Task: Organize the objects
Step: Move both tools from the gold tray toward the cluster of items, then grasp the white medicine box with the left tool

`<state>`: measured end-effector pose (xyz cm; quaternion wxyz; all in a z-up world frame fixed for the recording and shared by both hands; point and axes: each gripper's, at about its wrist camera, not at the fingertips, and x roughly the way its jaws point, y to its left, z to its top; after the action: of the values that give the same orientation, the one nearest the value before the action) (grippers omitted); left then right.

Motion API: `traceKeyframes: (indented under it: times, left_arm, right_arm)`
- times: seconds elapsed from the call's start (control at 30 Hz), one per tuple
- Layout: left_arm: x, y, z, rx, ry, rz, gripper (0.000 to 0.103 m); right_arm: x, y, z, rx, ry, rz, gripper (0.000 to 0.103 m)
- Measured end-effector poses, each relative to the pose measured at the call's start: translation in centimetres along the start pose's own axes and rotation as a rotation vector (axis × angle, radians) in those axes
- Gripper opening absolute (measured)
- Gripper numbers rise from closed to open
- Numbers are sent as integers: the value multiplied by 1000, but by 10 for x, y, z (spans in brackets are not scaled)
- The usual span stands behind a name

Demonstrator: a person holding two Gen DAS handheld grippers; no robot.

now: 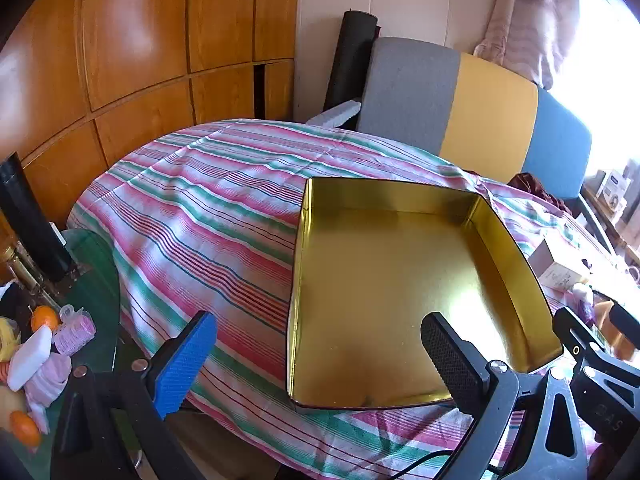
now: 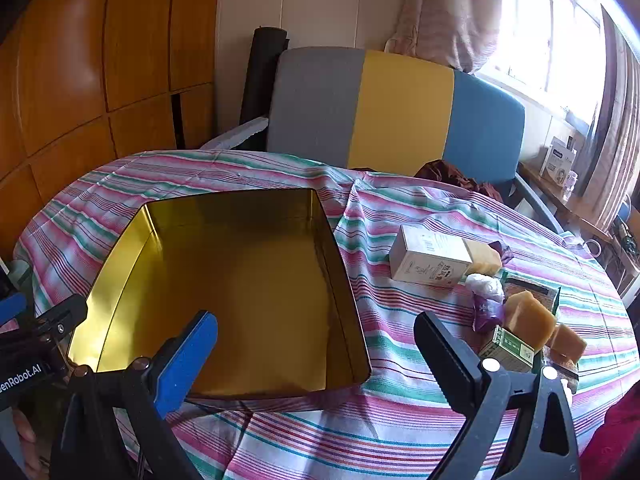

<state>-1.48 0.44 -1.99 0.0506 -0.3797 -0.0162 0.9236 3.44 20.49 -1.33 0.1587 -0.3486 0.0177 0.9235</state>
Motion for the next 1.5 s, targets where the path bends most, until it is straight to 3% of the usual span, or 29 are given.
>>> traceKeyframes:
  times: [0.57,0.93,1.17,1.43,1.5]
  left_arm:
    - [3,-9,0,10,22,-43,103]
    - [-3,-49,4,213,-17,-119,103]
    - [-3,-81,11,299,-29,-174,103]
    - [-2,-121,15,395,-31,-224,103]
    - [-1,-135,17,428,-28,-238,103]
  right_arm:
    - [6,-15,-4,33,17,4,101]
    - [10,-44,-6,47,39,-28,101]
    - [7,-118,-5,122,68,-73,101]
    - [7,-244,-16,276,104,-233,101]
    - [8,-271,-22,345,91,-234,101]
